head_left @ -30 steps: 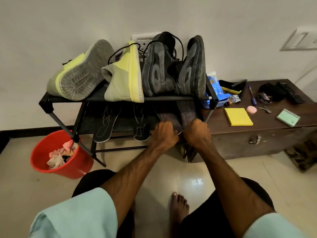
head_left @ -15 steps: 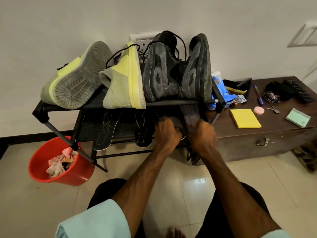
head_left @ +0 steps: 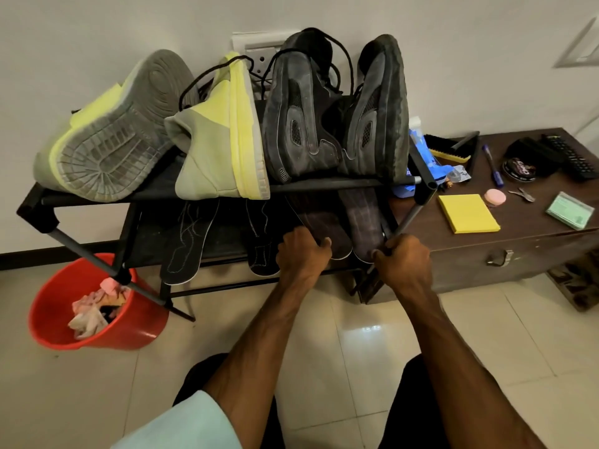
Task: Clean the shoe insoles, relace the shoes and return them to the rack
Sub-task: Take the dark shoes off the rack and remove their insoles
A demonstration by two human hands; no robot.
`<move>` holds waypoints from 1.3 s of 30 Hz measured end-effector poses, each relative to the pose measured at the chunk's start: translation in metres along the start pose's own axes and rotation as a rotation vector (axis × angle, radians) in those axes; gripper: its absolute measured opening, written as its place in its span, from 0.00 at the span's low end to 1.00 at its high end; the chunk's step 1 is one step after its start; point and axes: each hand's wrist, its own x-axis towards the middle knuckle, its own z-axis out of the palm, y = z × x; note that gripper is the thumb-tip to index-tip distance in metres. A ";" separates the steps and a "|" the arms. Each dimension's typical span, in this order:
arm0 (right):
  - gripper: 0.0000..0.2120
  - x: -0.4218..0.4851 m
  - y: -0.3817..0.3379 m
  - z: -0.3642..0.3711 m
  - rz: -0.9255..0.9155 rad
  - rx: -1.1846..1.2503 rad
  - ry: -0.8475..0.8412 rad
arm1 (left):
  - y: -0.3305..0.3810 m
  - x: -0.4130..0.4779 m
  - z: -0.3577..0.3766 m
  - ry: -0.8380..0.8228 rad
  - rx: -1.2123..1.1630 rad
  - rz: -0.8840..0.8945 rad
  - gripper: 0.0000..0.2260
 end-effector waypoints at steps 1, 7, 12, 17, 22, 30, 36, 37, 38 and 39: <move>0.12 0.002 0.003 0.003 0.021 0.022 -0.014 | -0.001 0.001 0.000 -0.015 0.004 -0.010 0.24; 0.14 0.013 0.004 0.011 0.177 0.278 -0.062 | 0.001 0.003 0.008 -0.148 -0.303 -0.140 0.19; 0.11 0.013 -0.003 0.021 0.306 0.429 -0.009 | 0.005 0.006 0.012 -0.172 -0.452 -0.237 0.18; 0.12 0.013 0.000 0.029 0.246 0.367 0.007 | 0.006 0.002 0.011 -0.148 -0.401 -0.218 0.17; 0.15 -0.001 0.000 0.025 0.136 0.225 0.054 | 0.007 -0.014 -0.005 -0.033 -0.011 -0.032 0.21; 0.13 -0.059 -0.045 -0.013 -0.169 0.384 0.251 | 0.024 -0.081 -0.043 0.114 0.121 0.216 0.12; 0.12 -0.085 -0.102 -0.077 -0.398 0.495 0.346 | 0.057 -0.117 -0.112 0.292 0.083 0.477 0.08; 0.12 -0.084 -0.110 -0.089 -0.434 0.492 0.351 | 0.065 -0.119 -0.123 0.327 0.071 0.537 0.07; 0.13 -0.084 -0.118 -0.099 -0.467 0.475 0.353 | 0.072 -0.119 -0.133 0.356 0.058 0.605 0.06; 0.14 -0.082 -0.124 -0.107 -0.494 0.449 0.351 | 0.078 -0.118 -0.140 0.375 0.049 0.667 0.05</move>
